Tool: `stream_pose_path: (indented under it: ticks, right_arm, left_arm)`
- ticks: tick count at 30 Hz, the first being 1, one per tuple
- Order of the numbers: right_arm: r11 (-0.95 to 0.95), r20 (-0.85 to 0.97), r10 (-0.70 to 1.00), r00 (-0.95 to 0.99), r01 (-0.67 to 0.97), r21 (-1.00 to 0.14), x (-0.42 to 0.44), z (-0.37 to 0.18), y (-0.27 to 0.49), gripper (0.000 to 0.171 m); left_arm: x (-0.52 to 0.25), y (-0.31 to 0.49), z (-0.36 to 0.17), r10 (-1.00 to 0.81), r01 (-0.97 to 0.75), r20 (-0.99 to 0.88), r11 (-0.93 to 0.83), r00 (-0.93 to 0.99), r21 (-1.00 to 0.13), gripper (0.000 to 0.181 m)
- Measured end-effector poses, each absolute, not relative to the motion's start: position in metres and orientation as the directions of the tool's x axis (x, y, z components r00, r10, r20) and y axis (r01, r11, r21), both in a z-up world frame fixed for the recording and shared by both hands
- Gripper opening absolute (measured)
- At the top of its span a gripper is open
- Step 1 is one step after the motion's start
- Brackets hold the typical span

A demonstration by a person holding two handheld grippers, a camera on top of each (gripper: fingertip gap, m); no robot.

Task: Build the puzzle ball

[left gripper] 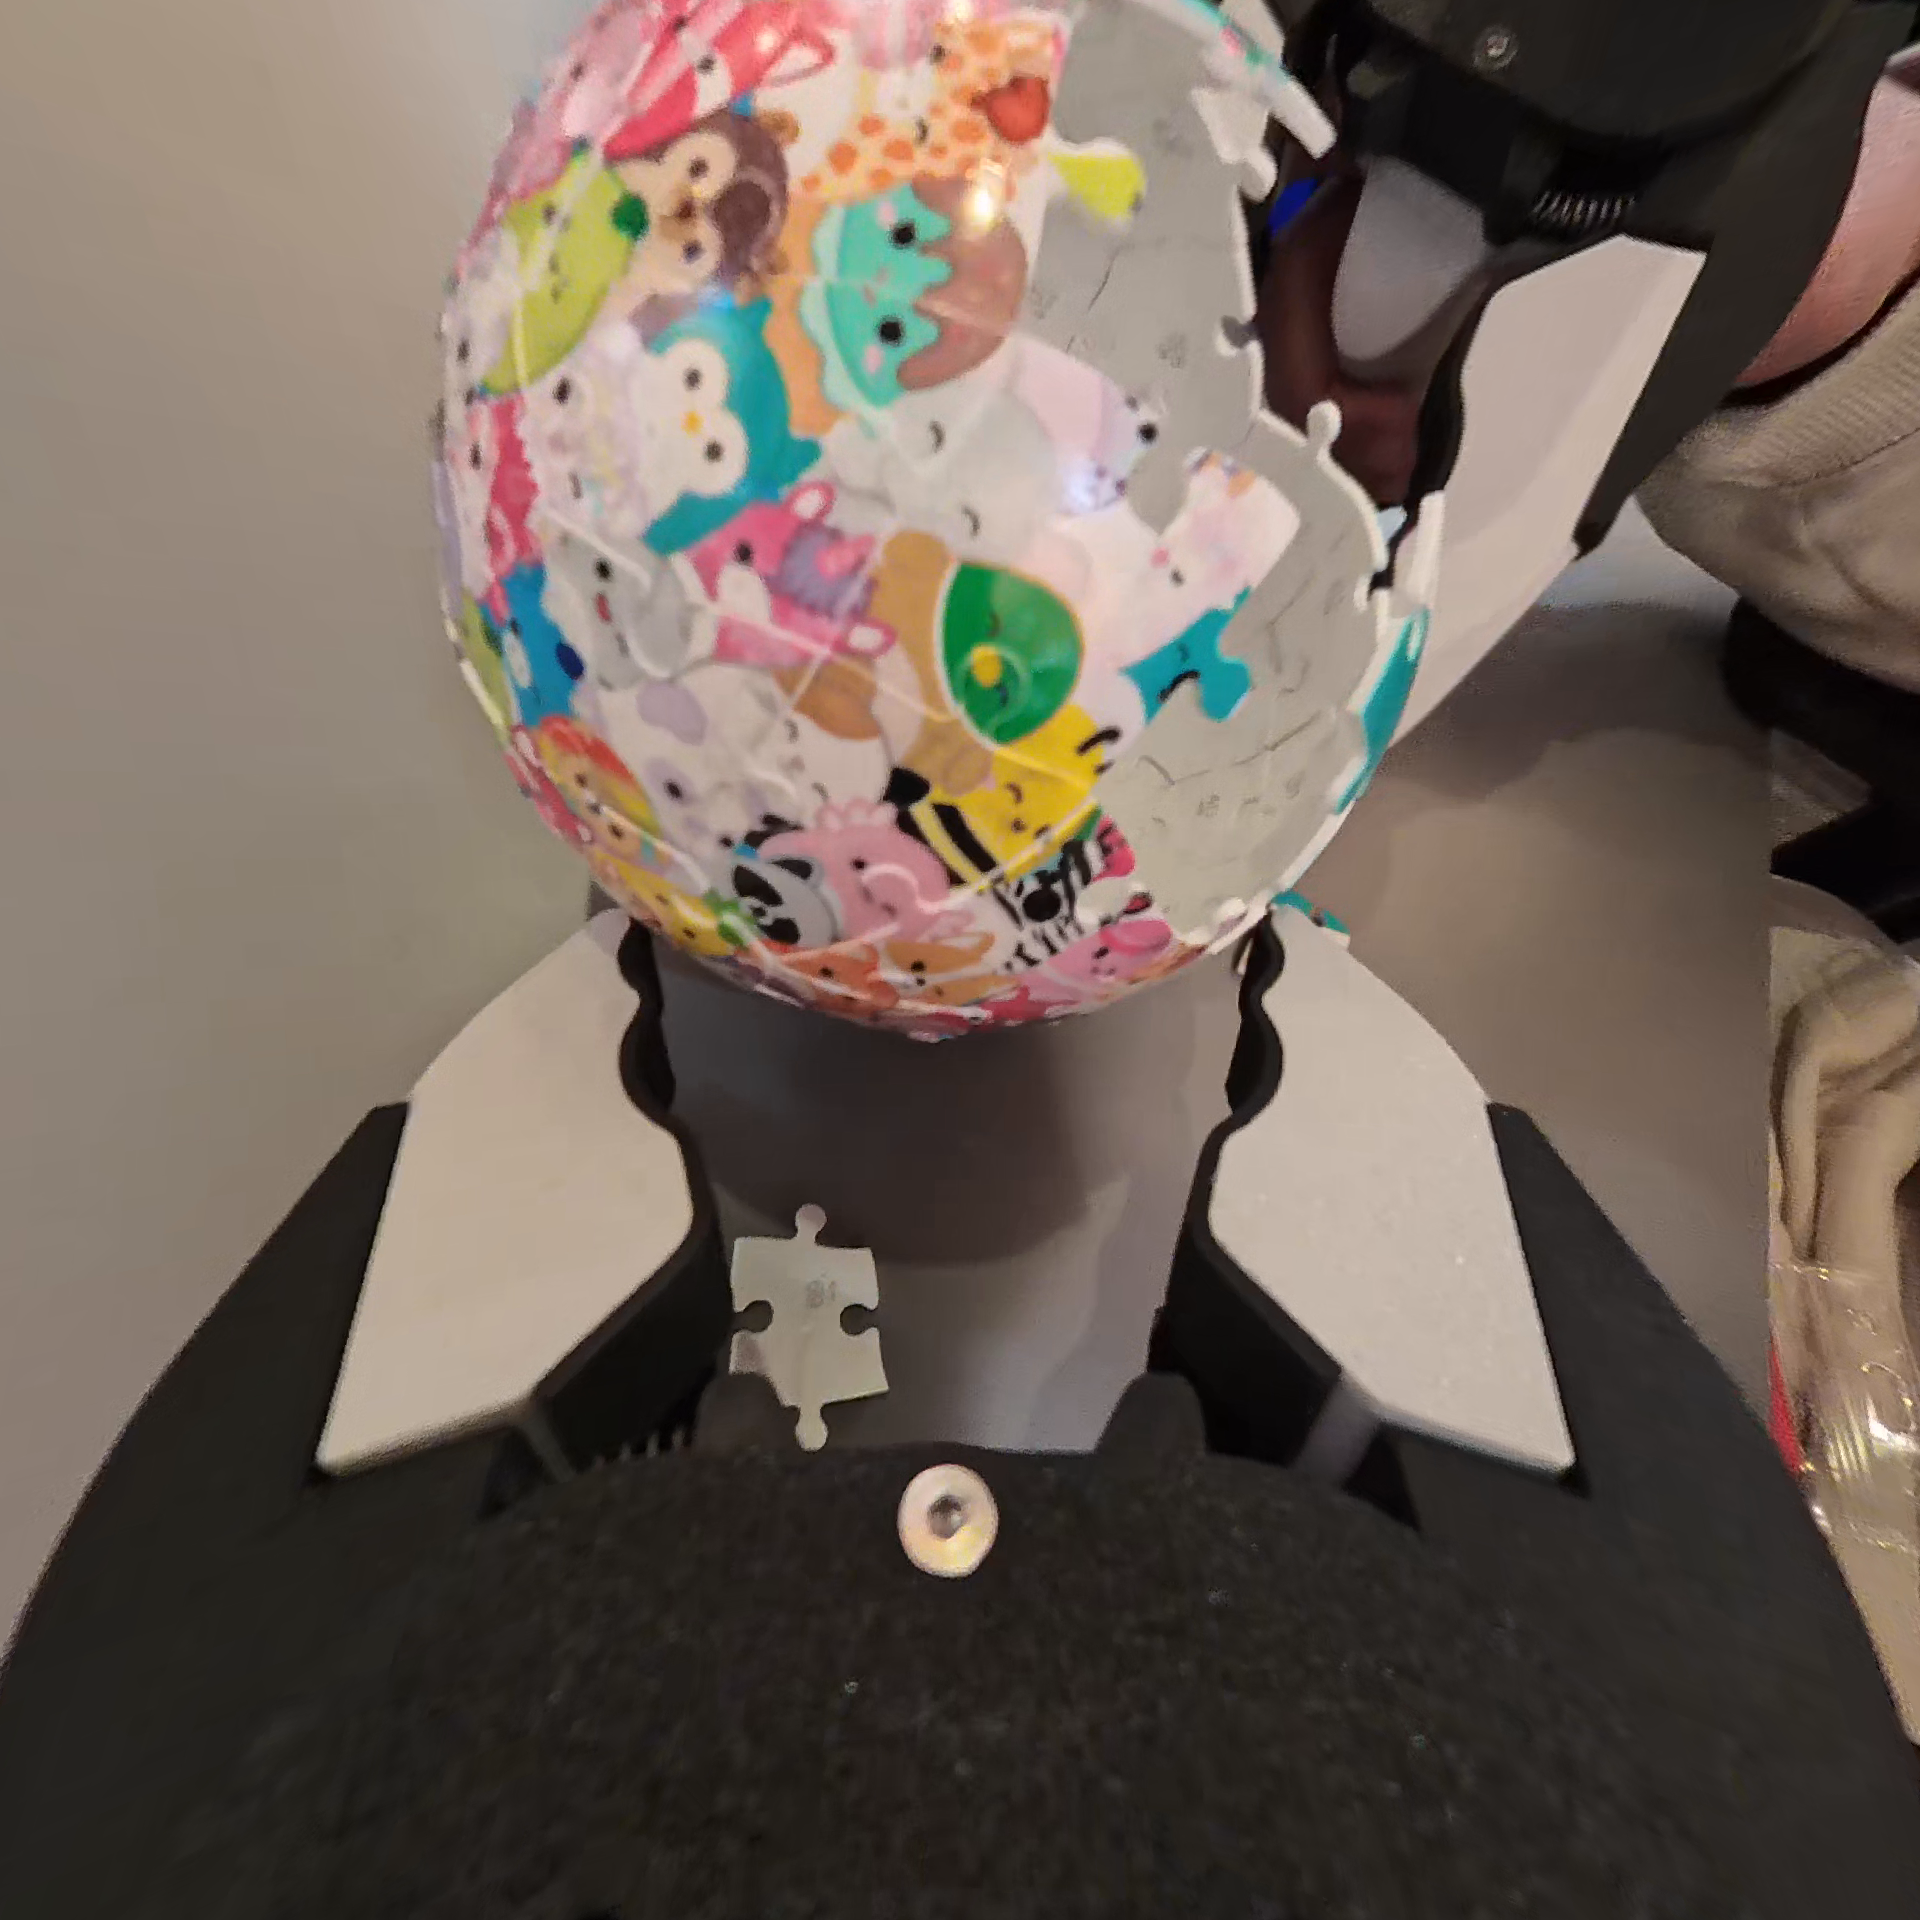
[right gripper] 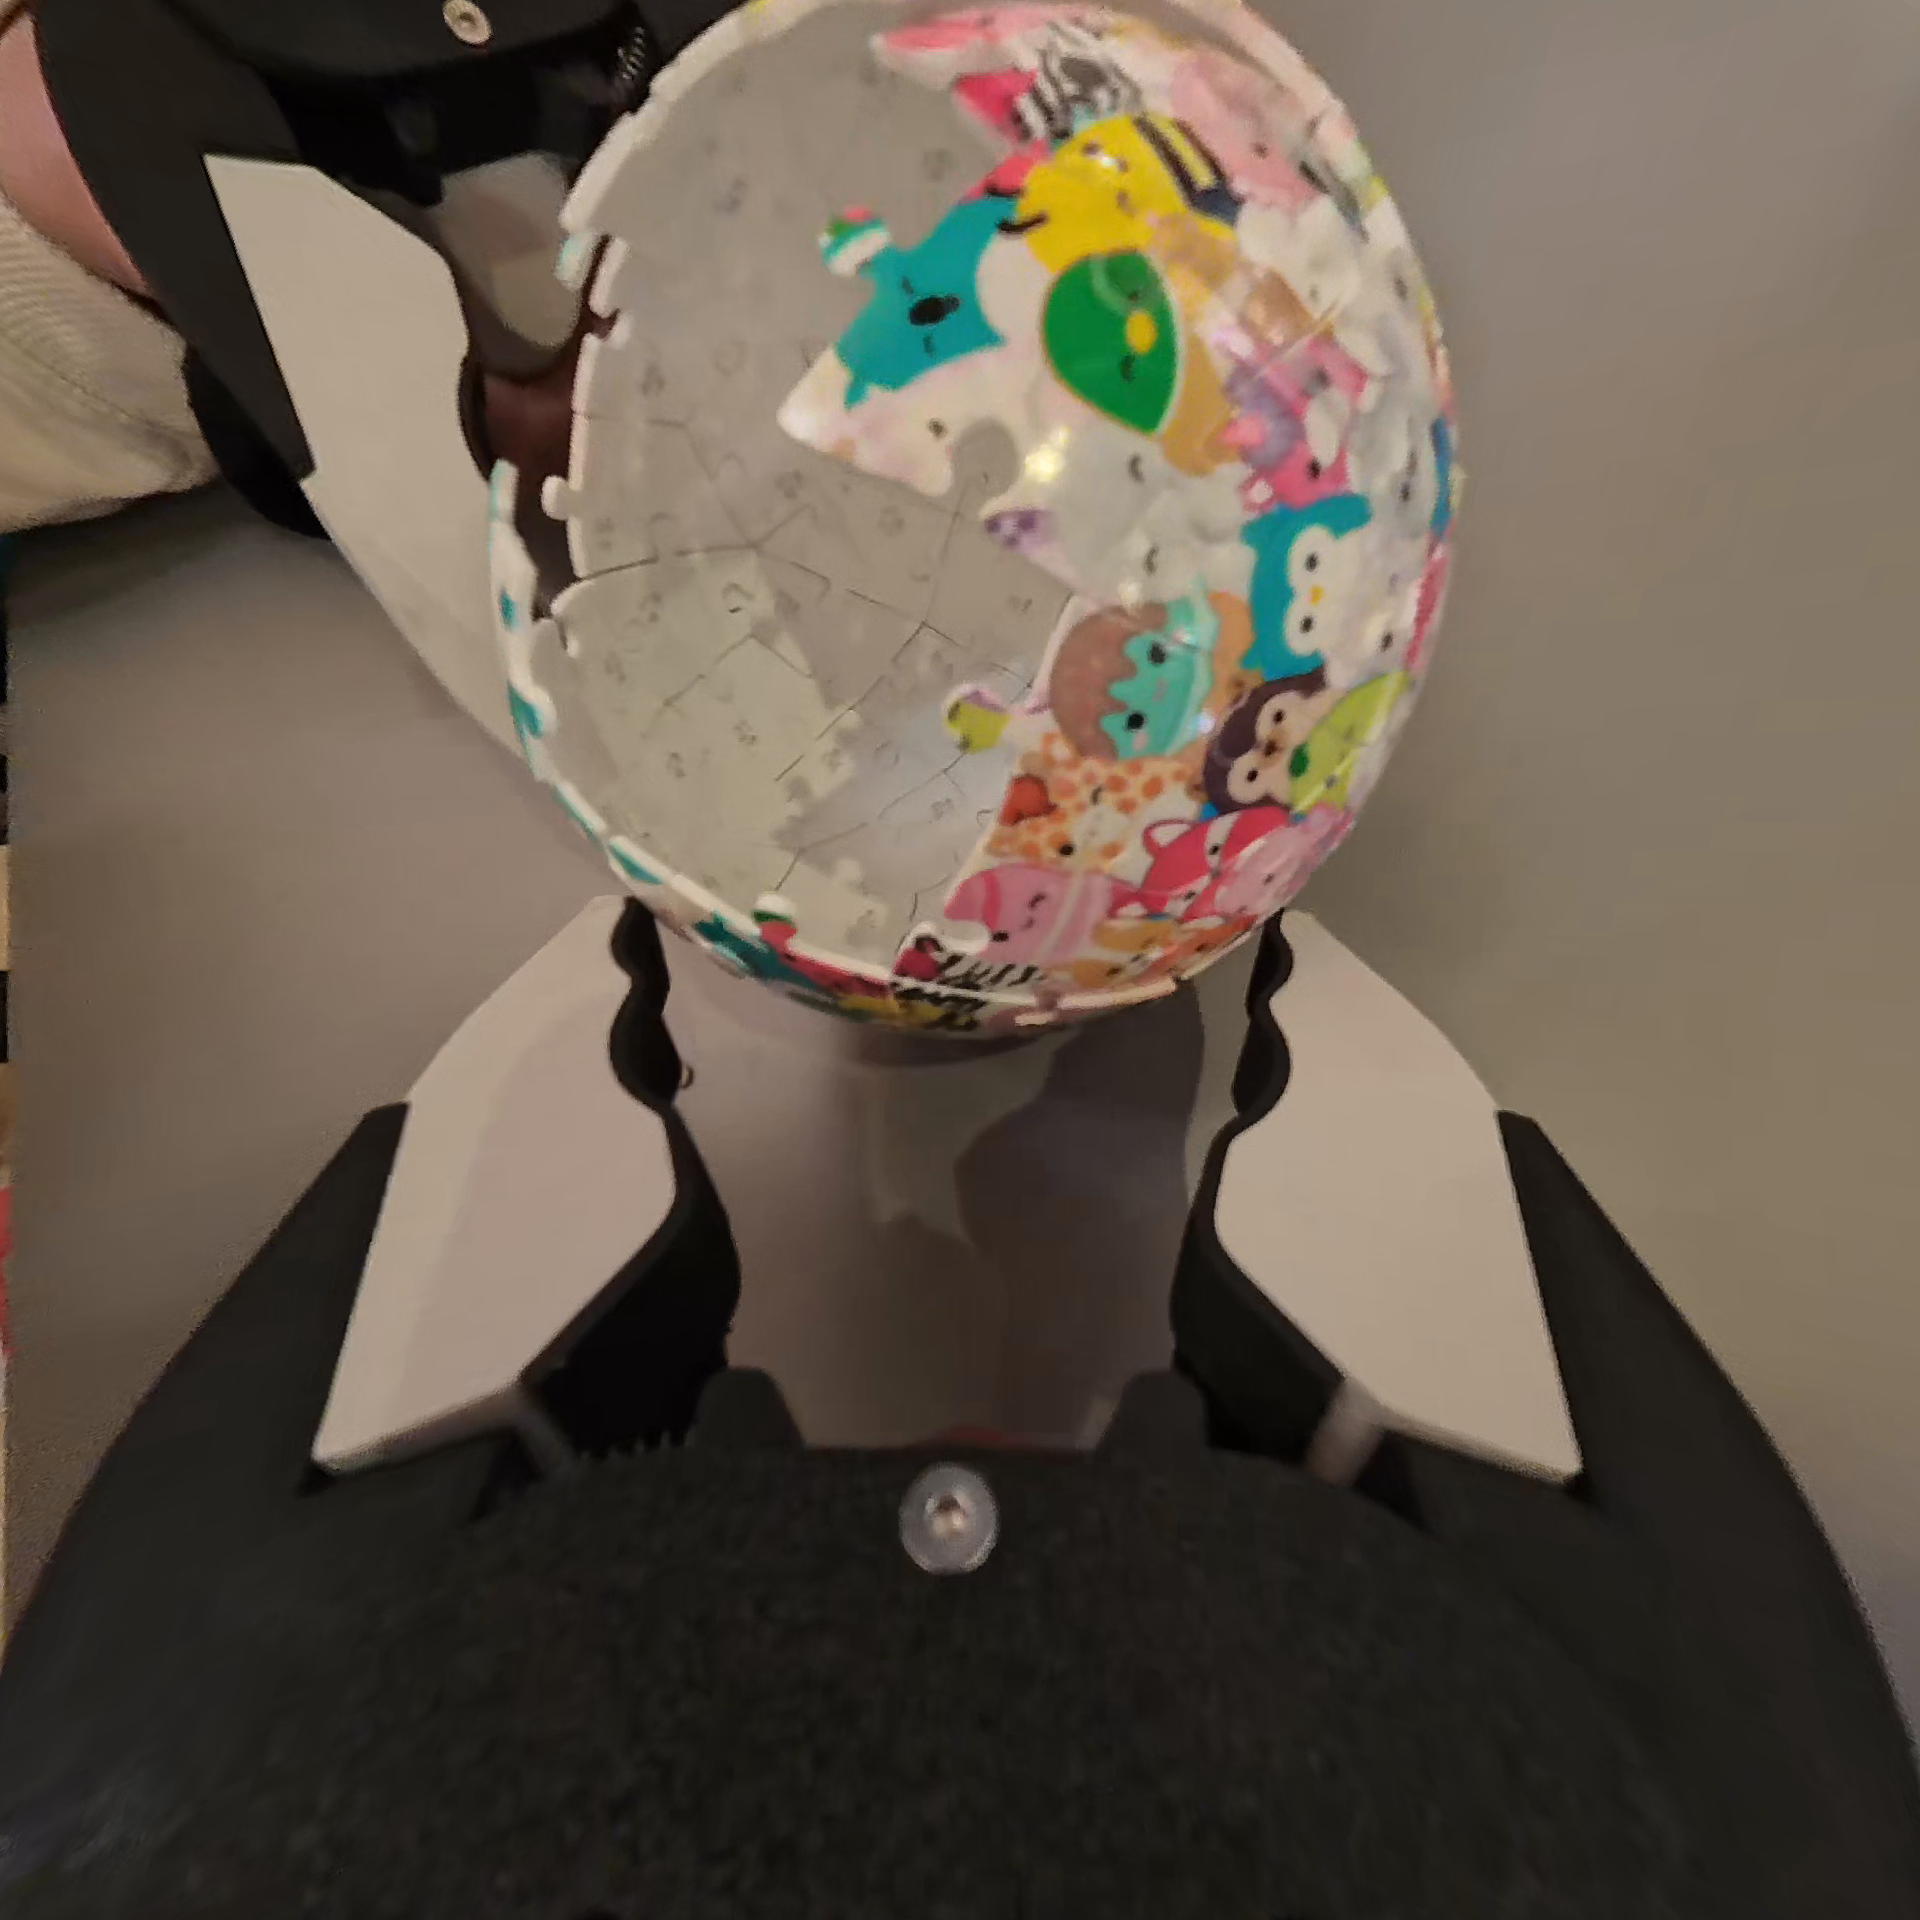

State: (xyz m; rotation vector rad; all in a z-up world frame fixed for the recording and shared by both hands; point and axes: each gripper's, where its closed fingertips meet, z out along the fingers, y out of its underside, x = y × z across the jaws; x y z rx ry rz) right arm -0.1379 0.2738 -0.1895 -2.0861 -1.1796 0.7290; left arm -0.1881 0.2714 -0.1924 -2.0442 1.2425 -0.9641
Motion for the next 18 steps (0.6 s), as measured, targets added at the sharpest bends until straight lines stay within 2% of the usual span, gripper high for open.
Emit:
stream_pose_path:
  ticks: [9,15,18]
  right_arm:
    - [-0.36,-0.198,0.926,0.322,0.59,-0.723,-0.136,-0.202,0.284,0.111]
    - [-0.401,-0.274,0.909,0.313,0.485,-0.777,-0.137,-0.183,0.274,0.11]
    - [-0.387,-0.229,0.906,0.355,0.481,-0.786,-0.138,-0.185,0.277,0.107]
  left_arm:
    - [-0.195,0.271,-0.181,-0.911,-0.5,0.204,-0.372,0.358,-0.782,0.103]
    - [-0.195,0.277,-0.198,-0.901,-0.517,0.244,-0.409,0.357,-0.752,0.104]
    - [-0.19,0.276,-0.201,-0.906,-0.524,0.25,-0.404,0.341,-0.75,0.103]
